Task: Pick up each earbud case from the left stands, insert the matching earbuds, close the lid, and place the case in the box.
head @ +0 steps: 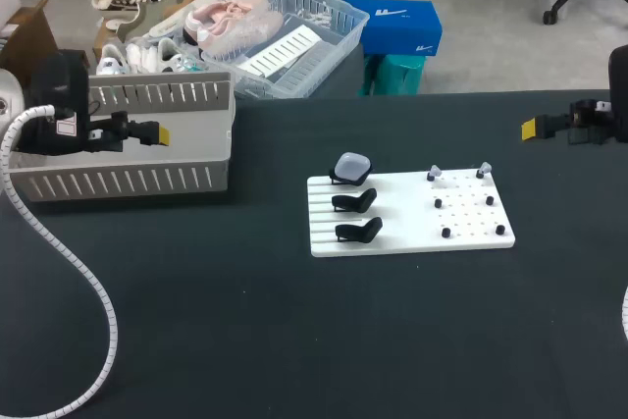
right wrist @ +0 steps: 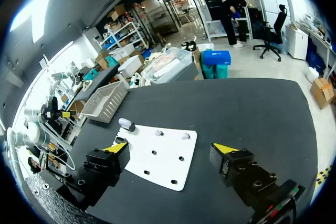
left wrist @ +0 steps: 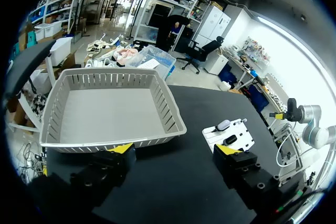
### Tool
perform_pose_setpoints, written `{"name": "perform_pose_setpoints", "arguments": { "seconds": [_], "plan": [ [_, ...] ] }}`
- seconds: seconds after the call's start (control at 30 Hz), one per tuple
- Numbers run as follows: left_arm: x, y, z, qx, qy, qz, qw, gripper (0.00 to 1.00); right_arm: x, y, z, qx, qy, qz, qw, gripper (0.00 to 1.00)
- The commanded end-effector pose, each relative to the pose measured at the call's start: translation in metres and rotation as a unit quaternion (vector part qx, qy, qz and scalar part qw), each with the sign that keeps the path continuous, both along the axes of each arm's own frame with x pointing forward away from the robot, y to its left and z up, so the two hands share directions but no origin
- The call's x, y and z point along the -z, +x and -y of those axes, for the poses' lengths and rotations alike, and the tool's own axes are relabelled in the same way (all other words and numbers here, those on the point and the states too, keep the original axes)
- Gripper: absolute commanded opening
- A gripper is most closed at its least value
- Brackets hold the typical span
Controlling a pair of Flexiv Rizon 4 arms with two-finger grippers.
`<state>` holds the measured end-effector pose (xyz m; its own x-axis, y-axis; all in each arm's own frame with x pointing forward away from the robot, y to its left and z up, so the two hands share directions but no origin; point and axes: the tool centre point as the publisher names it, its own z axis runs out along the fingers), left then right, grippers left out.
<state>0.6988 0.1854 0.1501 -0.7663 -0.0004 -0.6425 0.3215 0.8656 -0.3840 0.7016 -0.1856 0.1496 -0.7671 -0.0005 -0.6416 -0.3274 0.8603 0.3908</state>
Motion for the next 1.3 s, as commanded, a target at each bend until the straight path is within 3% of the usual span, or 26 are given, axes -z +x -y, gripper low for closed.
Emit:
{"name": "perform_pose_setpoints", "arguments": {
  "seconds": [0.03, 0.5, 0.57, 0.67, 0.77, 0.9, 1.0, 1.13, 1.3],
  "plan": [
    [0.000, 0.001, 0.000, 0.000, 0.001, -0.001, 1.000, 1.00, 0.000, 0.000, 0.000, 0.000, -0.001, 0.000, 1.000, 1.00],
    [0.000, 0.001, 0.000, 0.000, 0.001, -0.001, 1.000, 1.00, 0.000, 0.000, 0.000, 0.000, -0.001, 0.000, 1.000, 1.00],
    [-0.005, 0.003, 0.002, -0.003, 0.008, 0.014, 1.000, 1.00, 0.000, 0.000, 0.000, 0.000, -0.001, 0.000, 1.000, 1.00],
    [-0.013, 0.000, 0.006, 0.003, 0.046, 0.046, 0.998, 1.00, 0.000, 0.000, 0.000, 0.000, -0.001, 0.000, 1.000, 1.00],
    [-0.024, -0.006, 0.013, 0.047, 0.082, 0.102, 0.990, 1.00, 0.000, 0.000, 0.000, 0.000, -0.001, 0.000, 1.000, 1.00],
    [-0.037, -0.021, 0.023, 0.162, 0.115, 0.213, 0.957, 1.00, 0.000, 0.000, 0.000, 0.000, -0.001, 0.000, 1.000, 1.00],
    [-0.035, -0.020, 0.028, 0.224, 0.122, 0.248, 0.934, 1.00, 0.000, 0.000, 0.000, 0.000, -0.001, 0.000, 1.000, 1.00],
    [-0.031, -0.013, 0.033, 0.295, 0.098, 0.283, 0.907, 1.00, 0.000, 0.000, 0.000, 0.000, -0.001, 0.000, 1.000, 1.00],
    [-0.021, -0.001, 0.041, 0.365, 0.130, 0.330, 0.861, 1.00, 0.000, 0.000, 0.000, 0.000, -0.001, 0.000, 1.000, 1.00]
  ]
}}
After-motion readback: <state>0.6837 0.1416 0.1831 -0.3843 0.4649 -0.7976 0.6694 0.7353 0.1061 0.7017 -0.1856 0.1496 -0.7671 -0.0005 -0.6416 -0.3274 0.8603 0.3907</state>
